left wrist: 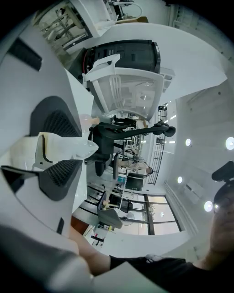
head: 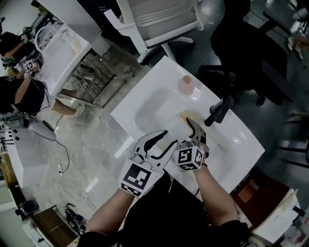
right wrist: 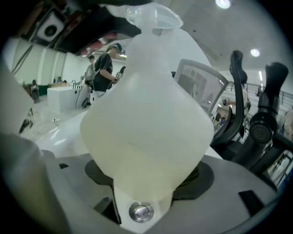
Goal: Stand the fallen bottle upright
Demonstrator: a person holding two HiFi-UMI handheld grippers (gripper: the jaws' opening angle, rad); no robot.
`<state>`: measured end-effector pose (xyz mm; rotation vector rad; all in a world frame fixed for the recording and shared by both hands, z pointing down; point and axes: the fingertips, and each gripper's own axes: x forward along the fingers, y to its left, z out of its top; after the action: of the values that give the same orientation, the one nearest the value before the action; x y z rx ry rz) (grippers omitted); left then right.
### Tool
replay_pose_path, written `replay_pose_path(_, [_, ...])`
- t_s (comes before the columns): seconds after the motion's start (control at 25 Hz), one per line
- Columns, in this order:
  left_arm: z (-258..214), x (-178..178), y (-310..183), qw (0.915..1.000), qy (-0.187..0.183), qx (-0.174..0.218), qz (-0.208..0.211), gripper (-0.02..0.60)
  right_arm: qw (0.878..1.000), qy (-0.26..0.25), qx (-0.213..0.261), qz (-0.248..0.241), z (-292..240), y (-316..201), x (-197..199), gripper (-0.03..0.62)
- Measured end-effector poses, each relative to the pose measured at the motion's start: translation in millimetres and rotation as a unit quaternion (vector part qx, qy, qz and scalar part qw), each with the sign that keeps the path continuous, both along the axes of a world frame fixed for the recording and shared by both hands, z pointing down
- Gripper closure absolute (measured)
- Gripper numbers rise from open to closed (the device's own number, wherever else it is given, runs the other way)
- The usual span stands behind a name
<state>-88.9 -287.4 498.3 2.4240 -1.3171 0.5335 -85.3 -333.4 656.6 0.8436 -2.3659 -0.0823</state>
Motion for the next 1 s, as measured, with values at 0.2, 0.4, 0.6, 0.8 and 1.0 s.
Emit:
replay_pose_path(0.2, [-3,-31,24,0.9999,0.003,0.005,-0.015,0.417,0.999,-0.021,-0.047,0.008,-6,12,6,0.256])
replay_pose_path(0.4, [10,-62,55,0.9990,0.012,-0.023,-0.037,0.417,0.996,-0.020,-0.082,-0.005,-11,47,2,0.256])
replay_pose_path(0.6, [11,-82,79,0.9977,0.027,-0.035,-0.052,0.419,0.992,-0.032,-0.119,0.015,-26,74,8,0.258])
replay_pose_path(0.8, [10,-92,97,0.9978,0.039,-0.035,-0.040,0.419,0.991,-0.050,-0.108,0.054,-43,85,24,0.260])
replay_pose_path(1.0, [7,-93,110,0.9983,0.046,-0.032,-0.014,0.419,0.982,-0.107,-0.105,0.115,-72,89,50,0.261])
